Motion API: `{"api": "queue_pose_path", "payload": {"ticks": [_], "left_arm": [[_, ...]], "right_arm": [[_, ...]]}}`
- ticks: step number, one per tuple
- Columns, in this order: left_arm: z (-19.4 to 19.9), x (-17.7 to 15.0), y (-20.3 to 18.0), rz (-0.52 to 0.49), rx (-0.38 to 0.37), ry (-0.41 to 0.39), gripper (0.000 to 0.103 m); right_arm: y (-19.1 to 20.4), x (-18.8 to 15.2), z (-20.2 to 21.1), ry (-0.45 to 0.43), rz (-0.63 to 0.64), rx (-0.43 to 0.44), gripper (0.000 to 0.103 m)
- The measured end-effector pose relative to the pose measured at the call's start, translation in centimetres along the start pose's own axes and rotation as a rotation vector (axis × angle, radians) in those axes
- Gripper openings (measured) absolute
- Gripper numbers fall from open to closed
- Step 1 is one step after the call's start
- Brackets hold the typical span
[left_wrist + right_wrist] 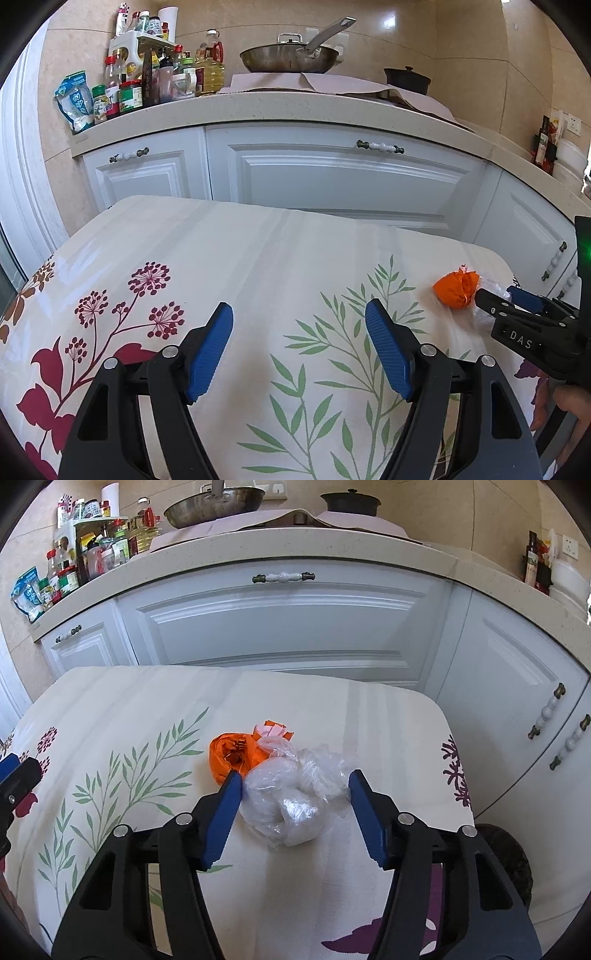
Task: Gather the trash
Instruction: 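Grasp the clear plastic bag with the right tool and lift it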
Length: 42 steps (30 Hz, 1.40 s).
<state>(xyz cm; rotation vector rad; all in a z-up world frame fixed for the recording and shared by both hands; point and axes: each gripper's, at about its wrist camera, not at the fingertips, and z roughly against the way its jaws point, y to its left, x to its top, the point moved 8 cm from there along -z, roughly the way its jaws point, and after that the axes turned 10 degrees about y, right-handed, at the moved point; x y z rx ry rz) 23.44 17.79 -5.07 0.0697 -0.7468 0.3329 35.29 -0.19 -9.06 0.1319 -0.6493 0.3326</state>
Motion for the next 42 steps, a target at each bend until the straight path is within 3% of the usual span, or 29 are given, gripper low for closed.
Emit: {"api": "queue_pose_path", "payload": {"ticks": [4,12,15,21,28,35,37,39,42], "left_arm": [[-0.1,-0.1,-0.4,0.000,-0.010,0.006,0.072],[0.1,-0.2,-1.2,-0.015,-0.019,0.005,0.072],[0.0,-0.3,-1.3,-0.012,-0.020,0.007,0.072],[0.2,-0.3,-1.1,-0.005,-0.021,0.007,0.072],[0.2,-0.2,-0.3,0.012,-0.017,0.005,0.072],[0.1,-0.2,-0.2,0.015,-0.021,0.008,0.072],[0.2,-0.1,-0.1,0.014,-0.023,0.007,0.072],[0.1,0.0,-0.2,0.012,-0.024,0.006,0.072],[0.1,0.0,-0.7,0.001,-0.028,0.008,0.072]], "right_arm": [[-0.1,0.1,0.8,-0.021,0.002,-0.004,0.040],[-0.8,-0.4,1.4,-0.017,-0.023,0.006,0.039],[-0.9,-0.7,1.5,-0.018,-0.033,0.010,0.041],[-0.6,-0.7,1.1,-0.011,-0.024,0.004,0.059],[-0.2,-0.4,0.3,0.003,-0.008,-0.008,0.061],[-0.7,0.1,-1.1,0.035,0.001,-0.030,0.072],[-0.9,0.1,-1.5,0.049,-0.009,-0.020,0.072],[-1.1,0.1,-1.6,0.051,-0.019,-0.011,0.060],[-1.2,-0.1,-1.5,0.054,-0.019,0.001,0.055]]}}
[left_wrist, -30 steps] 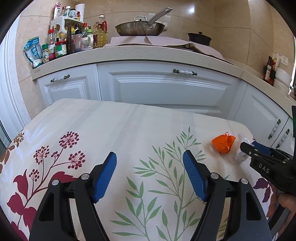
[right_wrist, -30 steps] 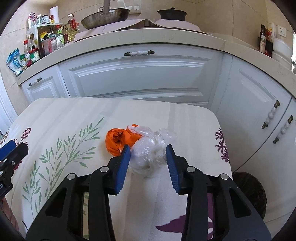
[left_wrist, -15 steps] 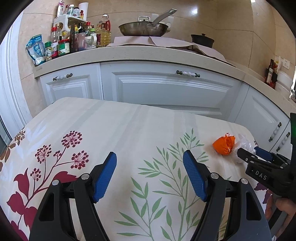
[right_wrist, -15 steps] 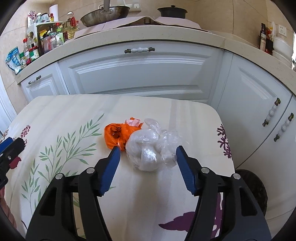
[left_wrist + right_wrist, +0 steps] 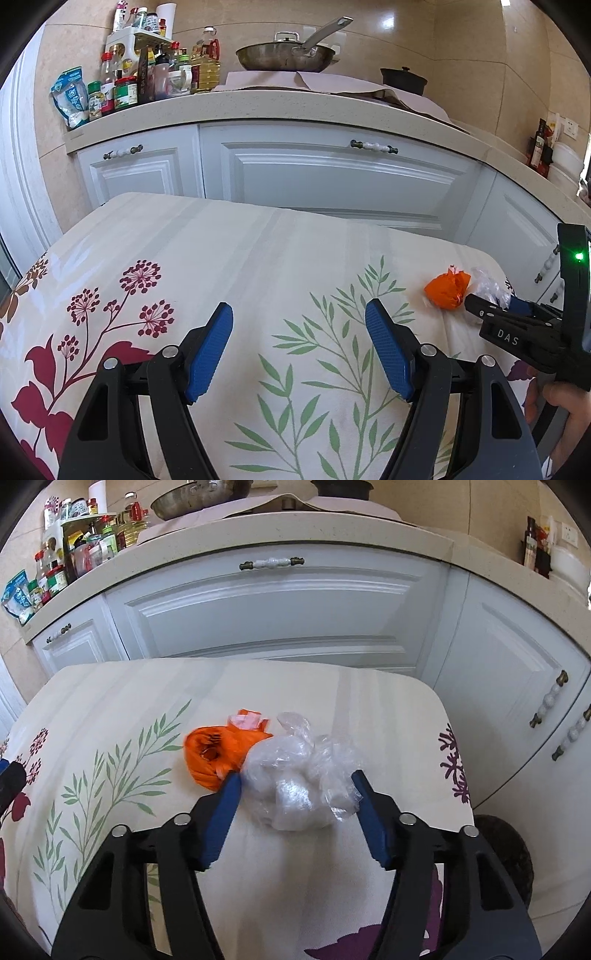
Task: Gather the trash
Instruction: 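Grasp the clear plastic bag with the right tool and lift it, then grasp the orange bag with the left tool while the right tool holds the clear bag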
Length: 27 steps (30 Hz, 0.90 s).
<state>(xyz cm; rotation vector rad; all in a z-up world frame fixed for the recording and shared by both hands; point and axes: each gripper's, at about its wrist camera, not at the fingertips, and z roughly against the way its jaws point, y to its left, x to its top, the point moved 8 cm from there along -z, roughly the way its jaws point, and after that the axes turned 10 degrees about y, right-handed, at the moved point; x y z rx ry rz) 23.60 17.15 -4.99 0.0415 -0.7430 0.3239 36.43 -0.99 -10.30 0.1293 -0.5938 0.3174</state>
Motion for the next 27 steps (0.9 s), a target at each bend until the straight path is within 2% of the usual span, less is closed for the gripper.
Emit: {"api": "queue_pose_path", "payload": {"ticks": [13,27], "left_arm": [[-0.3,0.2,-5.9,-0.105,-0.038,0.006,0.072],[-3.6,0.6,-14.4,-0.239,-0.045,0.022,0.072]], "right_arm": [[-3.9,-0.6,3.2,-0.068,-0.050,-0.042,0.054],[-9.5,-1.9,5.2,-0.114,-0.125,-0.065,0.054]]}}
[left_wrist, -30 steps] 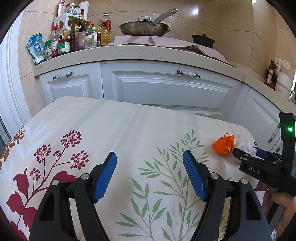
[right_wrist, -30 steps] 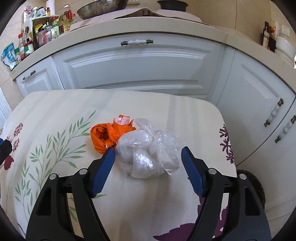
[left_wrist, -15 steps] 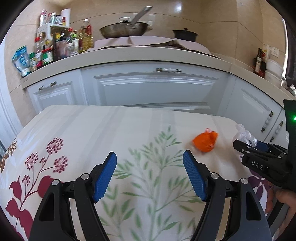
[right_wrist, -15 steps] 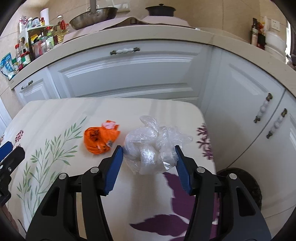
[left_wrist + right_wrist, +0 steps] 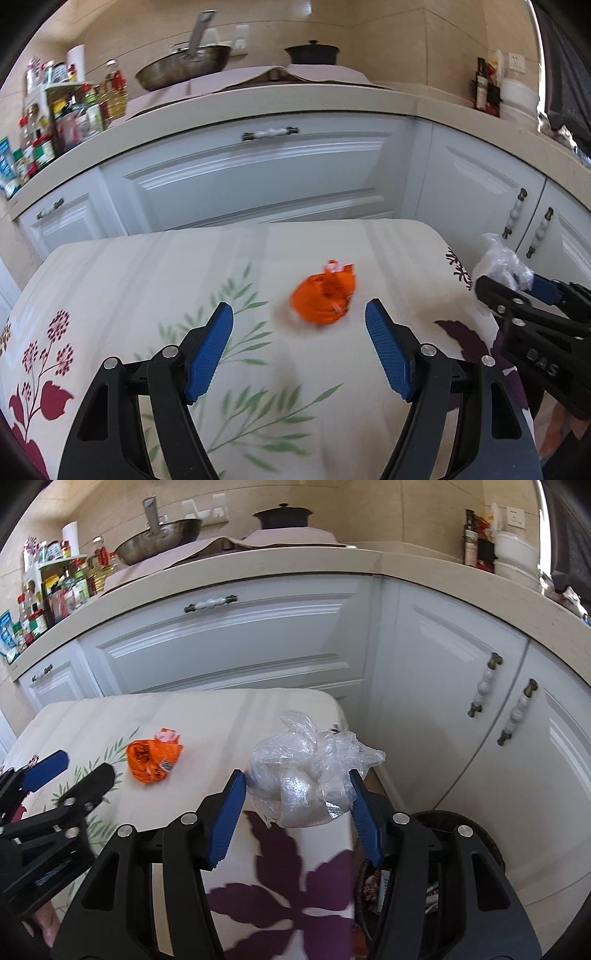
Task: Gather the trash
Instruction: 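Grasp the orange bag with the left tool while the right tool holds the clear bag, then carry the orange bag and clear bag with both tools over the black bin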
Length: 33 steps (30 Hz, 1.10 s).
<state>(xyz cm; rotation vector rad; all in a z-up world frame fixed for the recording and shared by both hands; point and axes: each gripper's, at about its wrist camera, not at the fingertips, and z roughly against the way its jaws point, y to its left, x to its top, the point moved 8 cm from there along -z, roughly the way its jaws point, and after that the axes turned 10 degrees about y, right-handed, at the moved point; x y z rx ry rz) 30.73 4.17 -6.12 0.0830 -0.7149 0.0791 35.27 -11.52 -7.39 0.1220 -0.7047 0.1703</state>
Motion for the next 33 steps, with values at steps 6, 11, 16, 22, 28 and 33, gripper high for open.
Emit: {"api": "queue_pose_path", "payload": {"ticks": [6,11,16,22,28,33], "left_arm": [[-2.2,0.9,-1.5,-0.012,-0.007,0.036,0.072],[-3.3,1.1,-1.5,-0.001,0.002,0.049,0.072],[-4.3,1.0,-1.8,-0.006,-0.012,0.083,0.053],[-4.3,0.9,-2.1,-0.013,-0.018,0.088,0.039],[-3.0,1.2,-2.1,-0.024,0.008,0.031,0.038],[-0.6,1.3,-1.7,0.002,-0.005,-0.013,0.038]], "right_arm": [[-2.5,-0.3,0.5,-0.011,-0.030,-0.008,0.054],[-3.7,-0.5,0.2,-0.008,-0.048,-0.011,0.054],[-4.0,-0.6,0.0,-0.010,-0.052,-0.006,0.054],[-3.8,-0.6,0.3,-0.017,-0.052,-0.005,0.054],[-3.6,-0.5,1.3,-0.039,-0.051,-0.007,0.054],[-3.3,-0.5,2.5,-0.063,-0.050,-0.005,0.054]]}}
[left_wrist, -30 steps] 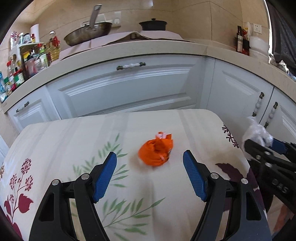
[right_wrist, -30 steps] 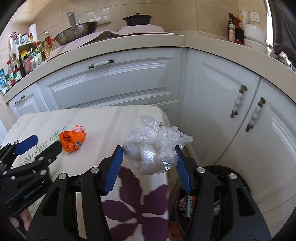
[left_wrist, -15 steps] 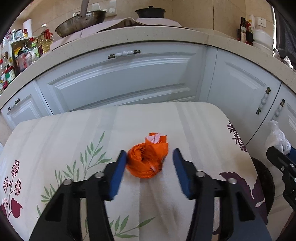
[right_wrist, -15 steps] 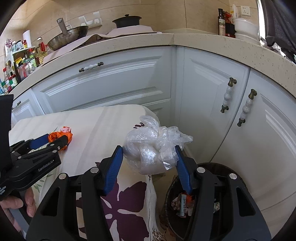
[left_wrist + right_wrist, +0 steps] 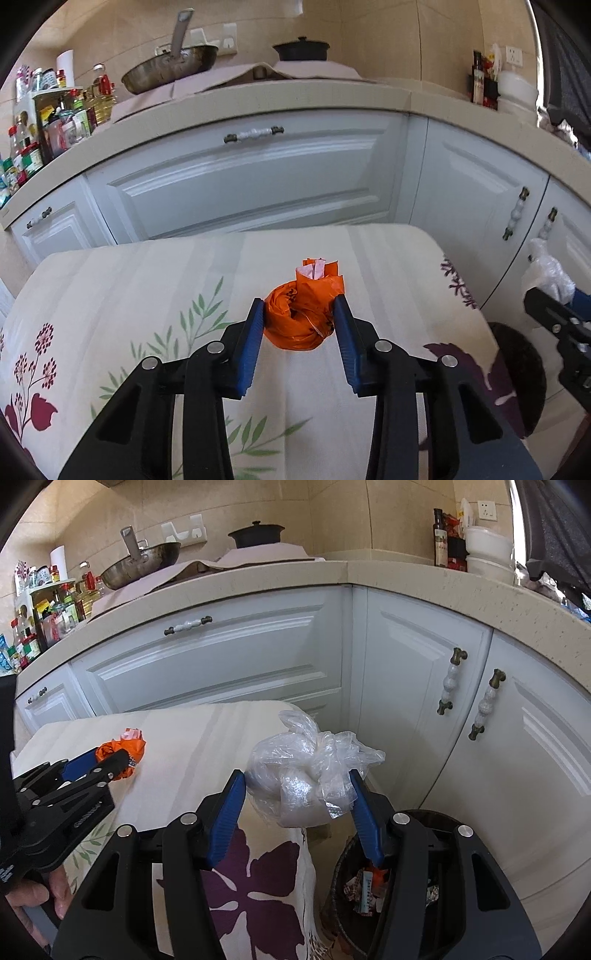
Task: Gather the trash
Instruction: 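Carry the orange bag and clear bag with both tools over the black bin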
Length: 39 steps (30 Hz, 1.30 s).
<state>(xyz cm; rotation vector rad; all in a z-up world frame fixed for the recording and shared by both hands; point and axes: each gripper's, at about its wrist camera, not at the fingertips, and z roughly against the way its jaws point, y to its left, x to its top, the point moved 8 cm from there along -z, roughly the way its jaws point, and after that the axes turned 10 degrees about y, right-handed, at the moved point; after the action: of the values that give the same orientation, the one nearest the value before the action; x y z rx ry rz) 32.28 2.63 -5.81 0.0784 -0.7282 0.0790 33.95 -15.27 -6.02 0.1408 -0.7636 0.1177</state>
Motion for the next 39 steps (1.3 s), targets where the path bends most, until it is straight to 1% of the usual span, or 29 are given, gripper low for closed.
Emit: {"api": "queue_pose_path", "payload": {"ticks": [9,12,18,24,27,39], "left_arm": [[5.3,0.1,0.8,0.054,-0.024,-0.081,0.038],[6.7,-0.2,0.7,0.054,-0.029,-0.101,0.038],[8.6,-1.0,-0.5,0.041,-0.057,-0.111,0.038],[10.6,-1.4,-2.9,0.014,-0.094,-0.132,0.038],[11.4,-1.6,-4.7,-0.010,-0.119,-0.141,0.038],[12.8,-2.6,-11.4,-0.106,-0.202,-0.147,0.038]], "right_arm": [[-0.1,-0.3,3.2,-0.055,0.009,-0.012,0.054],[-0.9,-0.6,4.5,-0.074,0.004,-0.025,0.054],[-3.3,-1.3,6.9,-0.103,-0.025,-0.058,0.054],[-6.1,-2.1,9.2,-0.127,-0.058,-0.094,0.054],[-7.3,-2.6,10.2,-0.136,-0.072,-0.114,0.054],[-13.3,-4.9,12.7,-0.145,-0.140,-0.189,0.054]]}}
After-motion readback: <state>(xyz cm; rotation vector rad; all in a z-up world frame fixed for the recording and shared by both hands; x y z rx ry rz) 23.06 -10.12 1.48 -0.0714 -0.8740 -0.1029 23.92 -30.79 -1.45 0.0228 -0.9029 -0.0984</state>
